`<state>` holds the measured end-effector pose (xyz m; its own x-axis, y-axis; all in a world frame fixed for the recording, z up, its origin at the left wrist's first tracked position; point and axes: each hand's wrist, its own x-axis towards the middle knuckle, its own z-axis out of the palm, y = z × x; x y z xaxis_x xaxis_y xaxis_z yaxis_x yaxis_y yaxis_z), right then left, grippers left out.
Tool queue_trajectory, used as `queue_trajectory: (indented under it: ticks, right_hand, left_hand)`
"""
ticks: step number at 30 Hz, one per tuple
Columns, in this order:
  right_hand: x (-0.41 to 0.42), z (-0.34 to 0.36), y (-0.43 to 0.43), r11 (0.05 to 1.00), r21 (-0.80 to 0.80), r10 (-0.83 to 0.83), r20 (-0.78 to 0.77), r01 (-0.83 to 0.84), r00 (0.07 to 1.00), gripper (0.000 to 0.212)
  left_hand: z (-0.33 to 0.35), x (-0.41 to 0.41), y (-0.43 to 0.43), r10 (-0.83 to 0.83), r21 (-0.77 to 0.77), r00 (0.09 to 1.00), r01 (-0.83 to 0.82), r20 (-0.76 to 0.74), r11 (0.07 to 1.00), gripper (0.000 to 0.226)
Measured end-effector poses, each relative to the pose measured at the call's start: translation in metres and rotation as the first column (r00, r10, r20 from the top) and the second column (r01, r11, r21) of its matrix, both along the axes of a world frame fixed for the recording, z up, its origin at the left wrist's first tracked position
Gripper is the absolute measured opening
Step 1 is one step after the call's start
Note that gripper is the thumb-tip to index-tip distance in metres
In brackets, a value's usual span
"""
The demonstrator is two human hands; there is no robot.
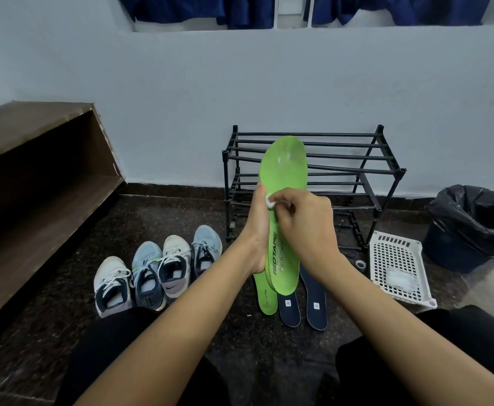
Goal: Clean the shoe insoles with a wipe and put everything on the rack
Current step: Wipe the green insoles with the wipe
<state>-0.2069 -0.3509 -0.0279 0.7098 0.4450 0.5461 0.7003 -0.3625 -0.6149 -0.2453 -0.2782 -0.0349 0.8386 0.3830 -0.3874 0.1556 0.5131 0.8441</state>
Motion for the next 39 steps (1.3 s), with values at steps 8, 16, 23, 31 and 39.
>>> queue_trajectory:
  ticks: [8,16,23,31,39]
  right_hand:
    - [-0.019,-0.007,0.002,0.998,0.001,0.060,-0.053,-0.060,0.997,0.025]
    - [-0.002,-0.002,-0.002,0.998,0.046,0.039,-0.127,-0.034,0.991,0.021]
    - [-0.005,0.000,-0.008,0.999,0.011,0.040,-0.100,-0.039,0.994,0.024]
    - [-0.009,-0.004,-0.011,0.996,-0.067,0.055,-0.163,-0.066,0.985,0.023]
    - [0.006,0.000,-0.004,0.997,-0.077,-0.003,-0.099,-0.004,0.995,0.024]
  left_hand:
    - [0.003,-0.004,0.013,0.091,-0.001,0.991,-0.091,-0.101,0.996,0.081]
    - [-0.002,0.003,-0.003,0.033,-0.036,0.997,-0.036,-0.073,0.999,0.080]
    - [-0.002,0.006,-0.003,0.030,-0.041,0.998,-0.033,-0.053,0.999,0.071]
    - [0.001,0.013,0.008,0.119,-0.065,0.992,-0.122,-0.051,0.990,0.072]
    - [-0.001,0.019,0.000,0.082,-0.036,0.996,-0.083,-0.030,0.996,0.069]
